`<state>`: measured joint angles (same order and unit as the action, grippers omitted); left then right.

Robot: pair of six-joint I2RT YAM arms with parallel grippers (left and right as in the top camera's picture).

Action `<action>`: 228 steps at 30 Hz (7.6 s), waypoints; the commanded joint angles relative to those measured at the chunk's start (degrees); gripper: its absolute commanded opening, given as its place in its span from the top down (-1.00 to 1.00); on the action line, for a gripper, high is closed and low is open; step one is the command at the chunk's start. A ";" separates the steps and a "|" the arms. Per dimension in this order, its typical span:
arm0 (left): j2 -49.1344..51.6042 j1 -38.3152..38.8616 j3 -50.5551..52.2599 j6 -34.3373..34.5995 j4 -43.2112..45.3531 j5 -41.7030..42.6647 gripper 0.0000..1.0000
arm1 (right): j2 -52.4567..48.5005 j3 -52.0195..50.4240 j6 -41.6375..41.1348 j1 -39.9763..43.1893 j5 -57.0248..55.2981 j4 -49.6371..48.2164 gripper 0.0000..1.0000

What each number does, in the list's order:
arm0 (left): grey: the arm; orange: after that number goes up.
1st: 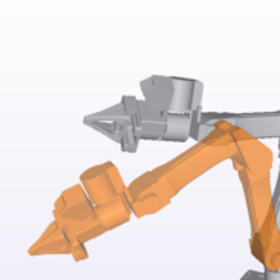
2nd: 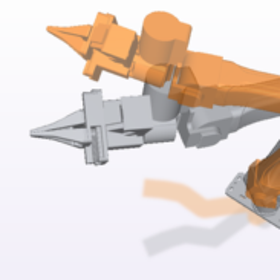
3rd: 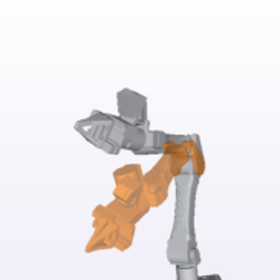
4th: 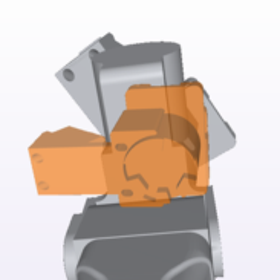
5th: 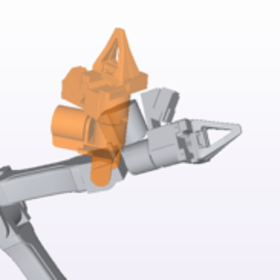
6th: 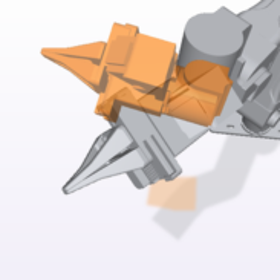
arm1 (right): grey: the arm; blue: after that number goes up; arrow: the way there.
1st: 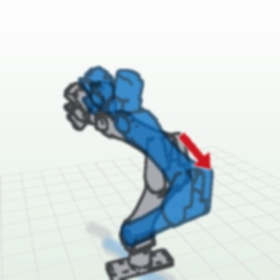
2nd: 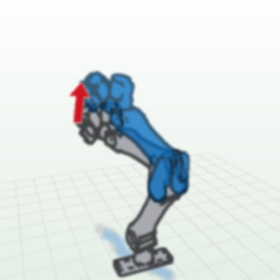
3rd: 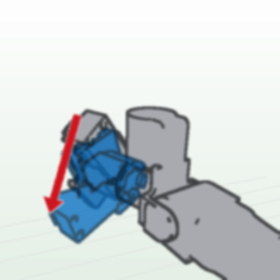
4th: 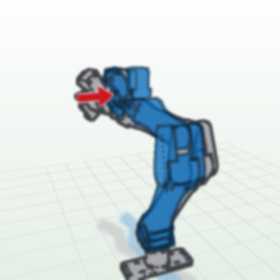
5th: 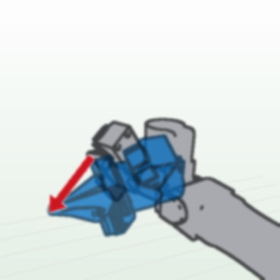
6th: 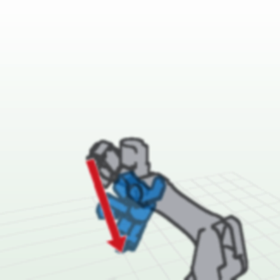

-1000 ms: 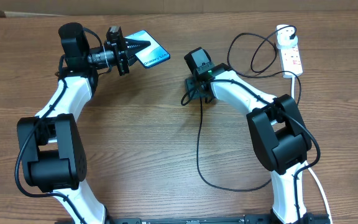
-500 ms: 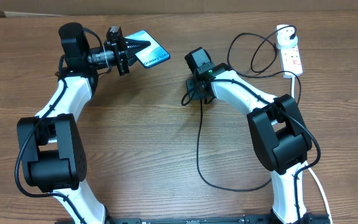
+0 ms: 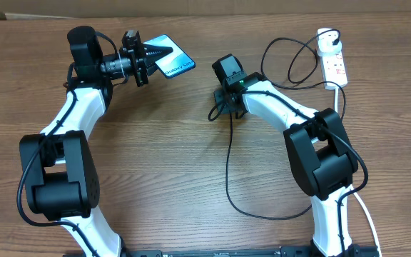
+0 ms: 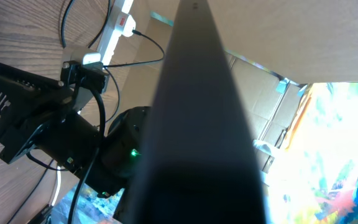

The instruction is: Plug charger to phone and switch on socket

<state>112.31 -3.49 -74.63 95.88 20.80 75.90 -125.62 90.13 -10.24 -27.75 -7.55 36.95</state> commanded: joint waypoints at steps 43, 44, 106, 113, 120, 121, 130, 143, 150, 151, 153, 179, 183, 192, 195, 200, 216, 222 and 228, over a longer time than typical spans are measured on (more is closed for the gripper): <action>-0.68 -0.35 -0.55 -0.09 0.48 1.07 0.92 | 1.53 0.61 -0.98 0.11 -0.66 2.62 0.25; -0.68 -0.33 -0.55 -0.09 0.48 1.05 0.92 | 1.53 0.61 -1.22 0.11 -0.07 3.23 0.41; -0.68 -0.24 -0.55 -1.40 0.50 -0.48 0.91 | 11.04 0.74 -4.28 0.17 4.15 8.17 0.93; -0.68 -0.24 -0.55 -6.71 0.50 -7.61 0.91 | 16.06 0.74 -4.33 0.17 10.08 20.81 0.92; -0.68 -0.07 -0.55 -9.38 0.48 -10.27 0.92 | 28.74 0.74 -2.01 0.17 19.43 32.89 0.93; -0.68 0.09 -0.55 -9.35 0.48 -10.01 0.91 | 30.77 0.74 -0.79 0.17 21.42 33.73 0.93; -0.68 4.20 -0.55 -8.33 0.48 -3.80 0.92 | 43.17 0.74 3.08 -0.39 27.06 38.91 0.93; -0.68 6.03 -0.55 -7.10 0.48 -3.19 0.91 | 40.39 -1.27 2.99 -0.59 22.18 38.07 0.92; -0.68 3.67 -0.55 -8.87 -2.47 -6.21 0.92 | 34.73 -5.81 2.51 -0.85 22.12 30.36 -0.04; -0.68 3.17 -0.55 -8.90 -3.93 -6.58 0.91 | 33.57 -6.40 1.68 -0.85 21.62 28.63 -0.10; -0.68 2.36 -0.52 -8.94 -6.45 -6.97 0.91 | 31.36 -7.13 0.35 -0.87 19.71 25.77 -0.11; -0.68 1.57 -0.52 -10.16 -8.20 -6.82 0.91 | 8.07 -7.80 -0.13 -9.35 -0.04 8.09 0.24; -0.68 1.57 -0.52 -10.16 -8.20 -6.29 0.92 | 6.71 -7.80 0.07 -11.52 -2.43 7.28 0.24; -0.68 1.25 -0.52 -9.94 -8.20 -5.29 0.92 | 5.90 -7.80 0.11 -11.82 -3.37 5.14 0.23; -0.68 1.20 -0.52 -9.94 -8.20 -5.33 0.92 | 5.90 -7.80 1.05 -11.82 -3.39 4.74 0.23; -0.68 1.20 -0.52 -9.94 -8.20 -5.29 0.92 | 5.90 -7.80 1.36 -11.76 -3.56 3.52 0.23; -0.68 1.16 -0.52 -9.70 -8.17 -4.85 0.91 | 5.90 -8.76 1.33 -9.09 -1.36 2.71 0.40; -0.68 1.14 -0.52 -9.68 -8.17 -4.68 0.91 | 5.90 -8.76 1.36 -9.09 0.68 2.43 0.40; -0.68 1.14 -0.52 -9.49 -8.17 -4.31 0.92 | 5.90 -8.76 1.36 -9.09 0.98 1.64 0.41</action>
<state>112.31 -1.98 -74.61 86.80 12.16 69.01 -119.50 81.89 -8.95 -36.99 -7.38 39.07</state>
